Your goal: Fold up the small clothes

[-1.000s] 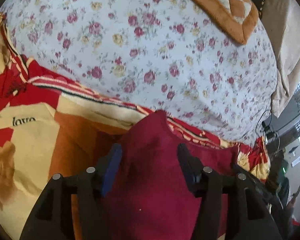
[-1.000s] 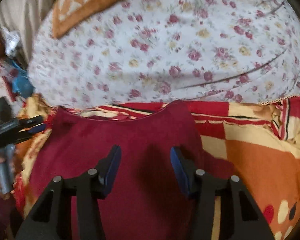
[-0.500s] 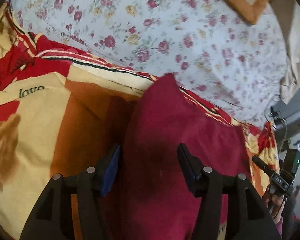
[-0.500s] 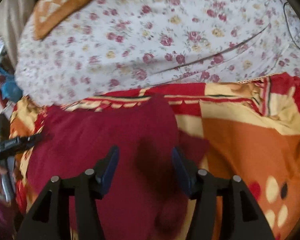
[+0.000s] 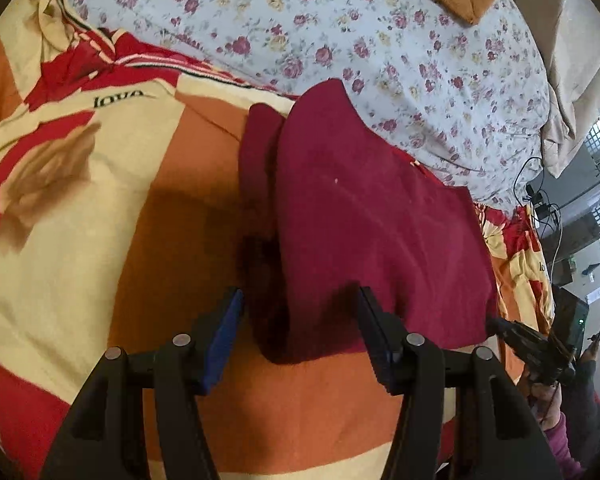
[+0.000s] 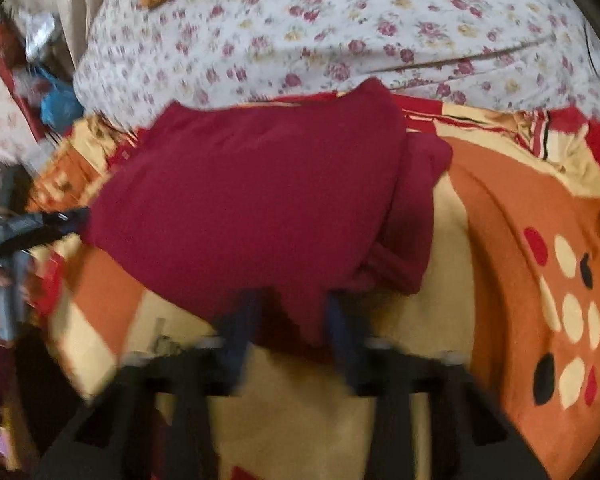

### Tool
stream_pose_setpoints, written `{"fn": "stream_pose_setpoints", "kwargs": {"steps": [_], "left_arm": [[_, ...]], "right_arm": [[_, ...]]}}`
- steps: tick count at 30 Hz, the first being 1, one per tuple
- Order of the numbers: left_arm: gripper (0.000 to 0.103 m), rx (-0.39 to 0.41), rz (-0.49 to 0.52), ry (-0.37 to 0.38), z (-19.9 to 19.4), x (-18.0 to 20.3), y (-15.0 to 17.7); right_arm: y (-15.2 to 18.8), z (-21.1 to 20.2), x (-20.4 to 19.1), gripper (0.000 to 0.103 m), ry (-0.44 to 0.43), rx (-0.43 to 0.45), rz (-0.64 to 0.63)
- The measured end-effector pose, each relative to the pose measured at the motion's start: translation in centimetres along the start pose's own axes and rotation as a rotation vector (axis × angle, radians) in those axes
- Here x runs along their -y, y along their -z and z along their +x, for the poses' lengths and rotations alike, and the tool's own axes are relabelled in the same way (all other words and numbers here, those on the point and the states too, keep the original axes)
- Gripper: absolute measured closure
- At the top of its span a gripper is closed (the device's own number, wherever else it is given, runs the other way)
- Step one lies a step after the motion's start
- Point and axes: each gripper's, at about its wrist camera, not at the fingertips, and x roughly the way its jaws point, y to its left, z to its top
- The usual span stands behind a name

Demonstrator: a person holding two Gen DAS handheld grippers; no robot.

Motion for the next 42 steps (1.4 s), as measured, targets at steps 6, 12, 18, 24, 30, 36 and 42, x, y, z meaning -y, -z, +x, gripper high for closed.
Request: {"fn": "stream_pose_setpoints", "kwargs": {"steps": [6, 12, 18, 24, 30, 36, 42], "left_arm": [[0.055, 0.011, 0.061, -0.046, -1.0, 0.4, 0.9], [0.055, 0.042, 0.073, -0.073, -1.2, 1.1, 0.9], [0.055, 0.138, 0.187, -0.154, -1.6, 4.4, 0.3], [0.055, 0.139, 0.184, -0.183, 0.4, 5.6, -0.2], [0.055, 0.146, 0.189, -0.224, 1.9, 5.2, 0.3], [0.055, 0.111, 0.158, -0.187, 3.2, 3.7, 0.6], [0.055, 0.121, 0.149, -0.175, 3.4, 3.5, 0.6]], "right_arm": [[0.3, -4.3, 0.0, 0.095, 0.028, 0.06, -0.043], [1.8, -2.1, 2.2, 0.094, 0.036, -0.026, 0.044], [0.4, -5.2, 1.5, 0.073, 0.076, 0.059, 0.074], [-2.5, -4.4, -2.4, 0.072, 0.023, 0.084, -0.006], [-6.0, 1.0, -7.8, 0.072, -0.007, 0.066, -0.138], [-7.9, 6.9, -9.9, 0.072, 0.021, 0.024, -0.208], [-9.8, 8.9, -7.6, 0.068, 0.017, 0.065, -0.08]]}}
